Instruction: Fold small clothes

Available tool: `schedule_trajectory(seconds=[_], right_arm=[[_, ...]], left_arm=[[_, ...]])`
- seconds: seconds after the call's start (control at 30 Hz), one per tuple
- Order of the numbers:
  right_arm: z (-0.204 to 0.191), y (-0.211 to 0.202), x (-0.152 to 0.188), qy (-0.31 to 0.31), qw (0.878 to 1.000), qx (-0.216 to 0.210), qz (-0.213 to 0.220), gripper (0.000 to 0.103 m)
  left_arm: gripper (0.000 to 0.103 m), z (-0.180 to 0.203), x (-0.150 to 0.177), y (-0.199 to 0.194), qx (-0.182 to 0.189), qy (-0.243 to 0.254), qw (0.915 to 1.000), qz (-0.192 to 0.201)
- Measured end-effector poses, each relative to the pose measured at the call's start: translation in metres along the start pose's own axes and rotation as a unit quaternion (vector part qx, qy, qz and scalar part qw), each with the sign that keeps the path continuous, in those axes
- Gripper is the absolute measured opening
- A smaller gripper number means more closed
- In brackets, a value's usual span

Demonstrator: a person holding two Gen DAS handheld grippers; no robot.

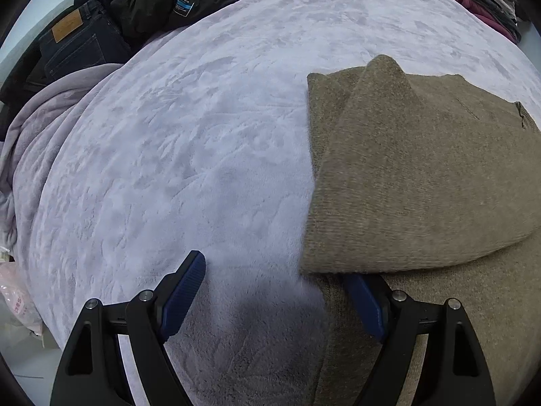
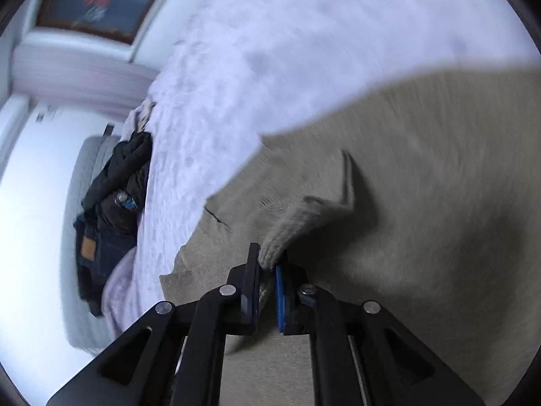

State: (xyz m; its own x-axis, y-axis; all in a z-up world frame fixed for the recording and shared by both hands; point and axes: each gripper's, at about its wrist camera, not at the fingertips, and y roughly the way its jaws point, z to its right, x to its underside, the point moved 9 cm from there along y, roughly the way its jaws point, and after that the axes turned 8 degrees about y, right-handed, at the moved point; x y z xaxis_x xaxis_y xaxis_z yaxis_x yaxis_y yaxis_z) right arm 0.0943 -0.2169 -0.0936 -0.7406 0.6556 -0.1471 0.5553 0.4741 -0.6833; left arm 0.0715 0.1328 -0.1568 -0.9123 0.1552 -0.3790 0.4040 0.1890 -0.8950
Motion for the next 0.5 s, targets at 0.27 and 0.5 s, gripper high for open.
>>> schedule_trajectory(seconds=[0.27, 0.5], right_arm=[[0.072, -0.01, 0.0, -0.016, 0.994, 0.104, -0.02, 0.01], [0.079, -0.041, 0.008, -0.01, 0.991, 0.132, 0.022, 0.035]], left_arm=[[0.091, -0.005, 0.001, 0.001, -0.002, -0.003, 1.0, -0.001], [0.091, -0.029, -0.001, -0.03, 0.007, 0.039, 0.9992, 0.006]])
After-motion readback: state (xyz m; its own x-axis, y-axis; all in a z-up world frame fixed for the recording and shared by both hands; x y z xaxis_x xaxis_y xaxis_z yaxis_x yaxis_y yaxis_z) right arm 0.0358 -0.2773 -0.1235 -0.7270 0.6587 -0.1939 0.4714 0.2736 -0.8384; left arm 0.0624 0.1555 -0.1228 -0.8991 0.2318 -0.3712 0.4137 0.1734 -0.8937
